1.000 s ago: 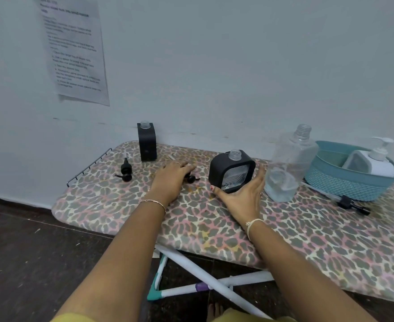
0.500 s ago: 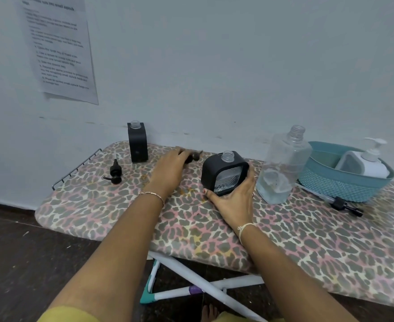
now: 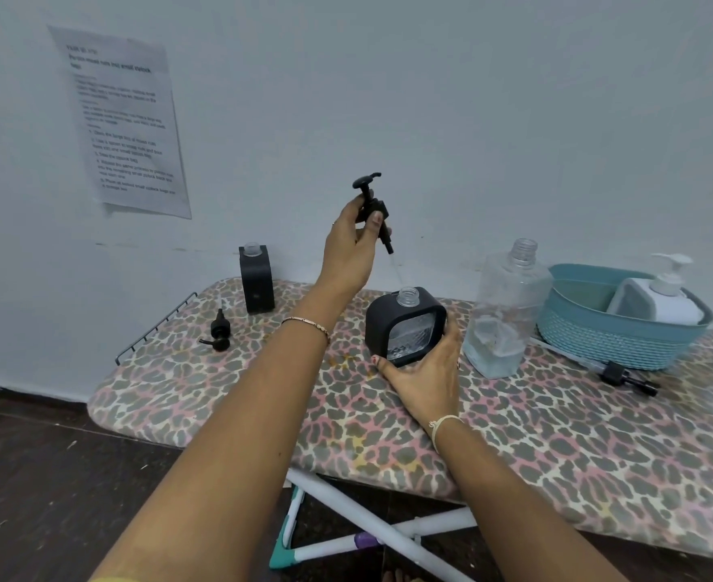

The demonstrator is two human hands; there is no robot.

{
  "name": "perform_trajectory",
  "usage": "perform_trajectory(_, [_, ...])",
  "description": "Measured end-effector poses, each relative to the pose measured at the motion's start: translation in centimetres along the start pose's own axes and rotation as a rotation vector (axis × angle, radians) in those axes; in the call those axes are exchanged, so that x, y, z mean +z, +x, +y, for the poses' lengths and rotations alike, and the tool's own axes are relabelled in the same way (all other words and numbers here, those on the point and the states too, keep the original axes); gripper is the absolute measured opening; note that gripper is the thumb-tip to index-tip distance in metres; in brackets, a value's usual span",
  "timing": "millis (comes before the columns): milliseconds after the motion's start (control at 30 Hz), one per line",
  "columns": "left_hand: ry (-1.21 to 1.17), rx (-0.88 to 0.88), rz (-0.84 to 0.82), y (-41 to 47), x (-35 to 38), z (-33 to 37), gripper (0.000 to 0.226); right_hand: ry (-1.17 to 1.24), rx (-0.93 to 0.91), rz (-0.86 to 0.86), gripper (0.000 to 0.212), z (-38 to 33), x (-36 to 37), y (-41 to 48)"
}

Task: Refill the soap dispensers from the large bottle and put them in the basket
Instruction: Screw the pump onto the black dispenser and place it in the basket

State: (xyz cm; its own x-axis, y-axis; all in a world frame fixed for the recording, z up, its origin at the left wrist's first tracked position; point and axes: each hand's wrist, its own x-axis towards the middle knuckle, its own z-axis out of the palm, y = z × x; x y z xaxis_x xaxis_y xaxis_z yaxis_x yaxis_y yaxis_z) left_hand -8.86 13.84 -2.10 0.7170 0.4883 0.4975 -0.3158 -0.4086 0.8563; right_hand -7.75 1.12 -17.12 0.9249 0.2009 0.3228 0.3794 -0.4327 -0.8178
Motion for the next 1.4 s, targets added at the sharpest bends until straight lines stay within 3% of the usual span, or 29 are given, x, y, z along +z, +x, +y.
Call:
perform_trajectory(733, [0.205,-0.124,-0.235,-3.7,2.2,-4.3,0.041,0.009,-0.028,0.023,0.123,0.3,-0.1,0.1])
perform_trajectory(967, [0.207,-0.172,-0.103,-4.0,3.0,-4.5,0.039,0.006,-0.032,0.042,0.121,0.3,0.1,0.2])
perform_trajectory(1067, [0.219,-0.183,-0.133,-3.8,2.9,-4.8,0.041,0.010,-0.036,0.039,0.121,0.3,0.1,0.2])
perform_trajectory(1267, [0.045,-0.220,-0.196,-3.9,1.7,-5.2,0.046,0.017,-0.037,0.032,0.124,0.5,0.0,0.2])
perform_trajectory(1400, [-0.061,-0.307,-0.178,-4.1,1.1,-5.0,0.036,0.018,-0.034,0.029,0.125,0.5,0.1,0.2])
